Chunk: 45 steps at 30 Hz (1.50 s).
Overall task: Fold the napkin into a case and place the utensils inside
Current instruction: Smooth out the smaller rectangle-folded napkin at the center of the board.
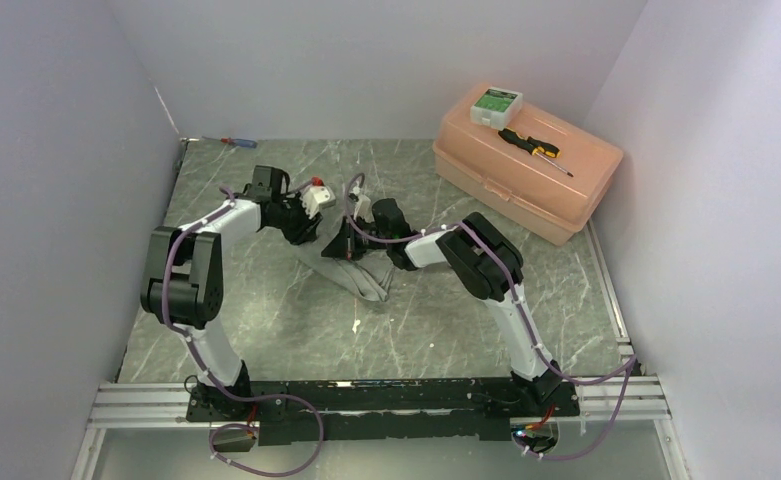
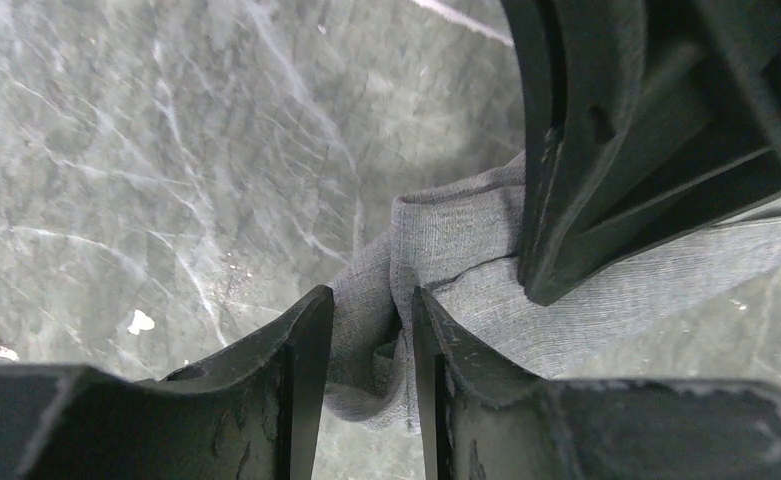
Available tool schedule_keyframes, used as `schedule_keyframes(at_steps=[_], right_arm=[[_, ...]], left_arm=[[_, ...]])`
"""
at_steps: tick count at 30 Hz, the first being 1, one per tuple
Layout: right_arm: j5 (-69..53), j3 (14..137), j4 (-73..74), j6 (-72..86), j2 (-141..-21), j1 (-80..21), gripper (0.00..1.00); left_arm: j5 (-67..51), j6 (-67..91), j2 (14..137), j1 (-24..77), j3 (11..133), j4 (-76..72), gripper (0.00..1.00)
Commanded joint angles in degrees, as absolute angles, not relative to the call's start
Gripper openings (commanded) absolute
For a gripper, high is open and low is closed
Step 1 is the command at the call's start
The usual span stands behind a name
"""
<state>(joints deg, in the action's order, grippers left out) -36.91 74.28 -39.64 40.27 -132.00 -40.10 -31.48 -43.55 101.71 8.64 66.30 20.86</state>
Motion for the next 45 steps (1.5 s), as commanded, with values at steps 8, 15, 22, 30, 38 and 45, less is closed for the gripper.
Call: schedule_keyframes(at_steps=[8,15,22,30,38,45], right_arm=[[-36.6,77.7,-34.6,38.1,-132.9,-40.1,0.0],[-35.3,79.5,-29.7,37.0,-134.1,-40.3,0.0],[-35.7,78.1,-31.4,39.8,-134.4,-39.5,0.0],[-36.2,79.2,-29.2,40.4,-135.9,-39.1,0.0],[-35.6,79.2,-26.1,39.3,-136.3,-38.9,0.0],[-34.9,85.5,-23.6,40.9,-138.5,-37.7,0.0]], left_arm=[[-24.5,-48.8,103.7,9.9,64.2,16.1,0.37],[-24.9,-50.9,103.6,10.9,63.5,18.0,0.39],[-23.3,-47.6,104.1,11.6,63.3,15.8,0.13],[-24.6,-32.8,103.2,10.3,72.2,20.8,0.03],[-29.4,-30.6,102.4,9.3,72.7,25.3,0.03],[-31.5,-32.9,101.1,9.3,69.4,26.3,0.03]])
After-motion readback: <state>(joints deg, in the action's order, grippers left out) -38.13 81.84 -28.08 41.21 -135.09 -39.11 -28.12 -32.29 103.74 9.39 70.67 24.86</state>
